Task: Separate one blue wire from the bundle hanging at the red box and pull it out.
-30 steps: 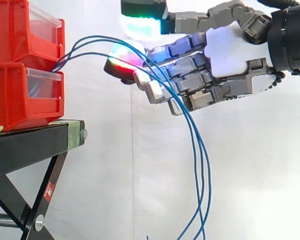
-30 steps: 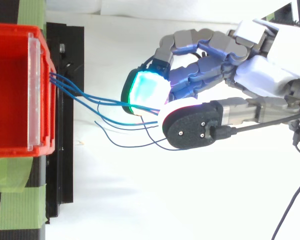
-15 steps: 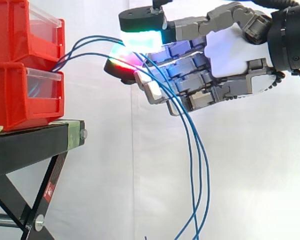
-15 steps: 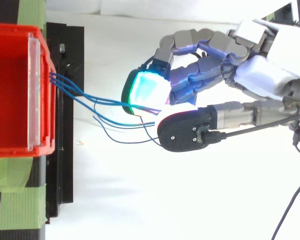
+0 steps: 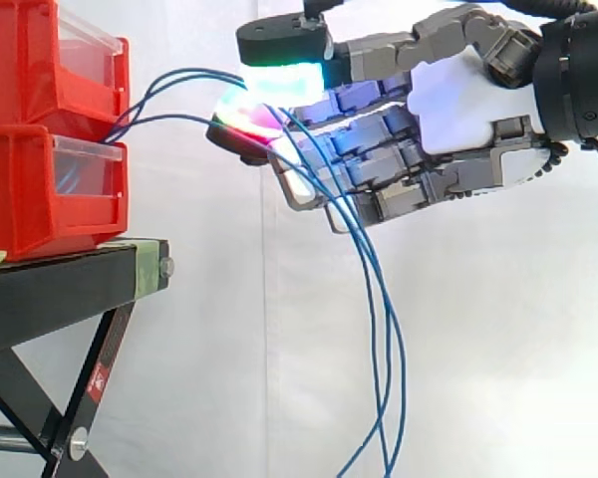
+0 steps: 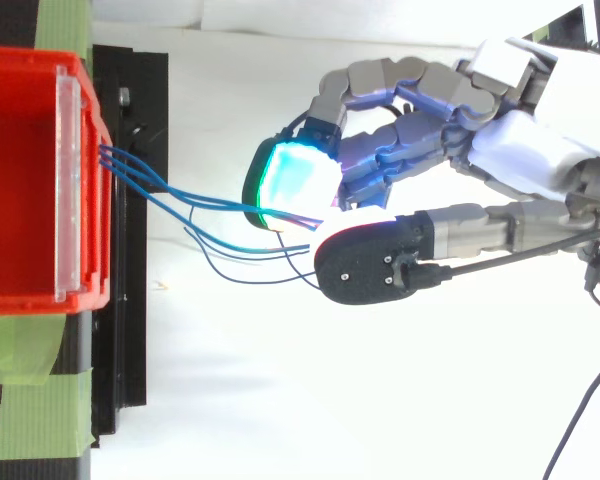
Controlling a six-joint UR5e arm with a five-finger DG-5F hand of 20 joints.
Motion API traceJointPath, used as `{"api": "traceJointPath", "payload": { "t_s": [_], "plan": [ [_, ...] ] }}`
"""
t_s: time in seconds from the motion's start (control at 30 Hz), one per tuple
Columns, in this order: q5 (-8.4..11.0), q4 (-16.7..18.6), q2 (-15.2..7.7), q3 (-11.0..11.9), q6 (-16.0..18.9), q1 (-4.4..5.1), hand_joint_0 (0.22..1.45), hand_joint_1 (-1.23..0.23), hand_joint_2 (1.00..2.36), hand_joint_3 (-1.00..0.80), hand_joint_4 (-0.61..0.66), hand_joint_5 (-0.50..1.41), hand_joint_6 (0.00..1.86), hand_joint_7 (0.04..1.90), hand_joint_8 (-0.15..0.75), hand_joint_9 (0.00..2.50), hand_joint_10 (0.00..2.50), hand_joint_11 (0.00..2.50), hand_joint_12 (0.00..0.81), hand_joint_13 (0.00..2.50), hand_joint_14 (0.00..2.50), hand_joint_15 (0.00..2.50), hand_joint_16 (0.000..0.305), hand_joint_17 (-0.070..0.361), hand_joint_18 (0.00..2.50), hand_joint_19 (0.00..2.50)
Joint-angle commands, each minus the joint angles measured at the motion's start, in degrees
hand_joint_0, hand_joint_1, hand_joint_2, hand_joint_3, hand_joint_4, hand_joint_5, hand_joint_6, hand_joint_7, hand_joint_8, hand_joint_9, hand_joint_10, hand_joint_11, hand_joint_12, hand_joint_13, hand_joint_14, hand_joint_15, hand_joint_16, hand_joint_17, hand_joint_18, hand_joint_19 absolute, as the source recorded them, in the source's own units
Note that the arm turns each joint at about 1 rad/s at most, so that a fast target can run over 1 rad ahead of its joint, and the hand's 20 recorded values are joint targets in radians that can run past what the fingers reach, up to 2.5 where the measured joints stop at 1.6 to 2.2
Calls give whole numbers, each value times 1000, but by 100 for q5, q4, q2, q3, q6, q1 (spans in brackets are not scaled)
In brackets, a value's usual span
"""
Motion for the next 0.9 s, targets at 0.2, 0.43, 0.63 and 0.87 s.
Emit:
{"api": "traceJointPath", "payload": {
  "t_s": [0.2,0.43,0.63,0.87],
  "plan": [
    [2,-1,1,0,0,0,700,-896,1021,-240,198,-262,836,1106,313,506,19,1298,413,649,27,1045,51,115,608,1064],
    [2,-1,1,0,0,0,703,-903,1020,-255,195,-263,833,1107,311,492,19,1287,411,633,27,1034,52,116,596,1064],
    [2,-28,1,0,0,0,705,-912,1019,-280,192,-264,825,1109,314,483,18,1289,411,618,28,1012,52,117,591,1055],
    [-7,-28,1,0,0,0,722,-919,1025,-197,190,-267,825,1113,313,464,19,1298,410,617,27,1010,52,117,584,1055]
  ]
}}
